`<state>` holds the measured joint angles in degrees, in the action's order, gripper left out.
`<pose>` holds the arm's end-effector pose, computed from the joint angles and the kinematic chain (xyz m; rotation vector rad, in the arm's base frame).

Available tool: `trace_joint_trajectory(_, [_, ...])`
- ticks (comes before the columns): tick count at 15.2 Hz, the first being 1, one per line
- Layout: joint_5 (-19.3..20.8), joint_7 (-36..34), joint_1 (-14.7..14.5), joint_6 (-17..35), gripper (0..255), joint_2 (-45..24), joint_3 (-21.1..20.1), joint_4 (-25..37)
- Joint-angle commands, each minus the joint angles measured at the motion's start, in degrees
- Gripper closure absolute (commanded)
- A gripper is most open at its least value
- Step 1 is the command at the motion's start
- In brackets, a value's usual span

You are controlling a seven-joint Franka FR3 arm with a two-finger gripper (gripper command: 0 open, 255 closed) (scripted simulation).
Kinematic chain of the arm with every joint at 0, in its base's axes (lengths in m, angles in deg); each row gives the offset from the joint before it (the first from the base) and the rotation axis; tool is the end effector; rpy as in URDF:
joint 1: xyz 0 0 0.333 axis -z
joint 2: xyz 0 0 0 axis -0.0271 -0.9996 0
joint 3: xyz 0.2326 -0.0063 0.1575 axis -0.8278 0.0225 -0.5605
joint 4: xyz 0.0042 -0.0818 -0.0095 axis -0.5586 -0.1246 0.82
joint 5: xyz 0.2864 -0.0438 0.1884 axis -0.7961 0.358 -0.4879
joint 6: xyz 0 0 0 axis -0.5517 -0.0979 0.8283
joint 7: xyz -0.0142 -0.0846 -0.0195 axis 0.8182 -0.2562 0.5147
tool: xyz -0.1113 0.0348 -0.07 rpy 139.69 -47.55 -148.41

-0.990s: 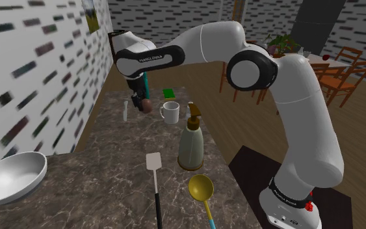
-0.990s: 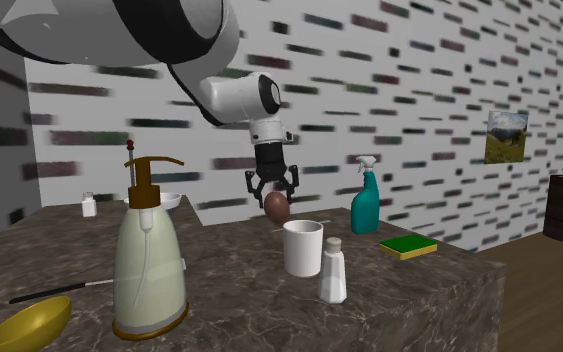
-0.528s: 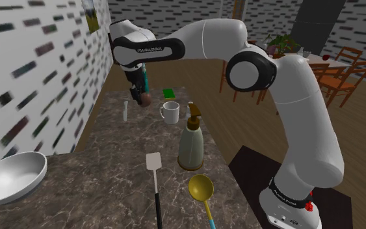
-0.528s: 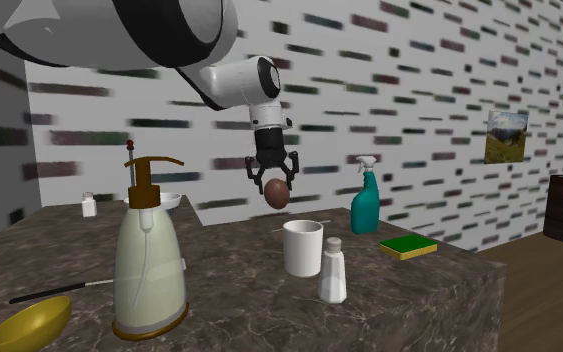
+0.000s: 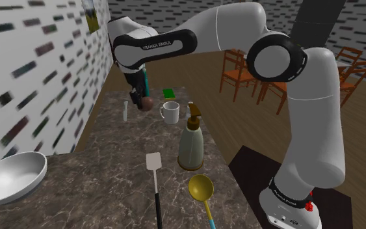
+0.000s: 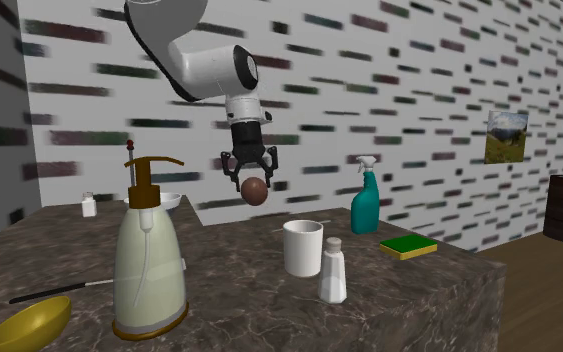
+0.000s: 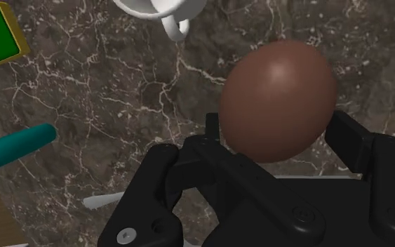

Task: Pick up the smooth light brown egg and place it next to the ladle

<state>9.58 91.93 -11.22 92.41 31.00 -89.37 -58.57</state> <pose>0.5983 0.1466 0.4160 2.8532 0.9325 -0.1201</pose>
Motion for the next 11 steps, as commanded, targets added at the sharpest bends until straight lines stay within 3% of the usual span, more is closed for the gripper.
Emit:
trace_joint_trajectory(1, [-0.26,-2.08,-0.94,1.55,255,3.69,-0.69,-5.54])
trace_joint_trajectory(11, [-2.33,-11.91,-5.95,5.46,255,17.19,-4.88,-24.16])
